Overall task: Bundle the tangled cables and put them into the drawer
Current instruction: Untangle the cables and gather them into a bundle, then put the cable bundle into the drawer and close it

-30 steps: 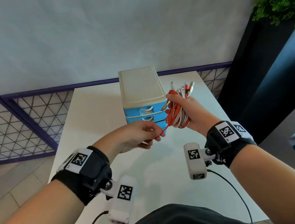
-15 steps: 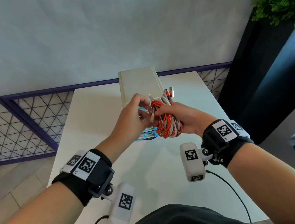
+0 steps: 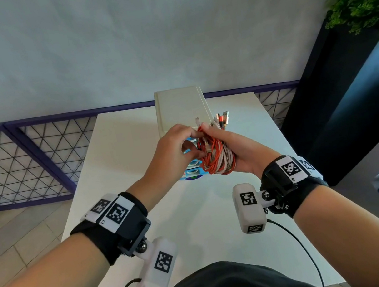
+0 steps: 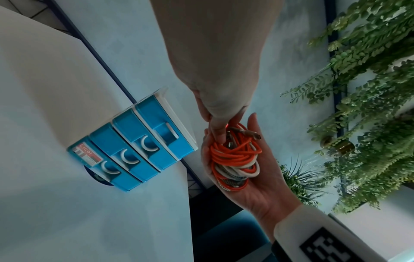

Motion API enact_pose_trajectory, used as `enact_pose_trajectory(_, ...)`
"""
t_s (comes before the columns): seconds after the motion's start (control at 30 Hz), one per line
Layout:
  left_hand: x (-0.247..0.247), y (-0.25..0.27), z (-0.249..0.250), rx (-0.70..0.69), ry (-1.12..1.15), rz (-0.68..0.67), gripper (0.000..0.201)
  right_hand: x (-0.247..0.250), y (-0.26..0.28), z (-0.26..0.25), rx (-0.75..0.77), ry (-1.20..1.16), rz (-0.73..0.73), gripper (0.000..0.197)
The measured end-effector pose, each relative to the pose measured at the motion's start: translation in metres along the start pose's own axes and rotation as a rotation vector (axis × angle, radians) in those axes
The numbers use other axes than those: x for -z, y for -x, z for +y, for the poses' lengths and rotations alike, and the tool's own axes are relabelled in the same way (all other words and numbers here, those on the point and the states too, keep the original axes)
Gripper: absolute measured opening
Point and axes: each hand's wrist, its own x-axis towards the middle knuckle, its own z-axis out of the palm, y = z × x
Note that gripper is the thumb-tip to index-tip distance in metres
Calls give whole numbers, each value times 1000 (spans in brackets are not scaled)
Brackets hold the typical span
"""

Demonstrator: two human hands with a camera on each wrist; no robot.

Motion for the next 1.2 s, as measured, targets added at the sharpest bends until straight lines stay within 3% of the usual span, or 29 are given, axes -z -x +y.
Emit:
enact_pose_trajectory(0.13,-2,2,-3,-19,-32,3,33,1,-5,3,11,149,47,16)
enact_pose_trajectory(0.2,-1,3,-3,38,13,-7,39,2,-7,4,7,242,68,15)
enact_pose_trajectory(0.3,7,3,-5,113,108,-96,41,5,-8,3,-17,360,98,15)
enact_pose_trajectory(0.4,17,4,-12,79,47,-211,43,6,-8,2,-58,422,119,7)
enact_pose_trajectory(0.47,20,6,-15,-43,-170,-233,51,6,-8,2,-93,476,108,9)
enact_pose_trajectory(0.57,17,9,-14,-280,-632,-268,85,0,-12,4,-155,553,39,24)
enact_pose_trajectory(0.63,13,10,-10,-408,-862,-302,92,-8,-12,5,-181,569,-32,21)
enact_pose_trajectory(0.73,7,12,-11,-563,-1057,-294,76,-16,-9,2,-240,610,-116,14)
enact_pose_trajectory(0.83,7,10,-14,-650,-1058,-250,55,-18,-7,1,-271,650,-151,8)
enact_pose_trajectory(0.93,6,5,-14,-649,-1063,-272,34,-19,-7,3,-291,646,-164,8)
enact_pose_trajectory(1.07,1,3,-16,-671,-1097,-297,21,-19,-6,2,-293,676,-165,6)
enact_pose_trajectory(1.13,-1,2,-15,-673,-1093,-296,19,-16,-8,2,-275,792,-152,9)
enact_pose_trajectory(1.2,-2,1,-12,-609,-1062,-316,13,-12,-11,2,-216,1095,-78,28)
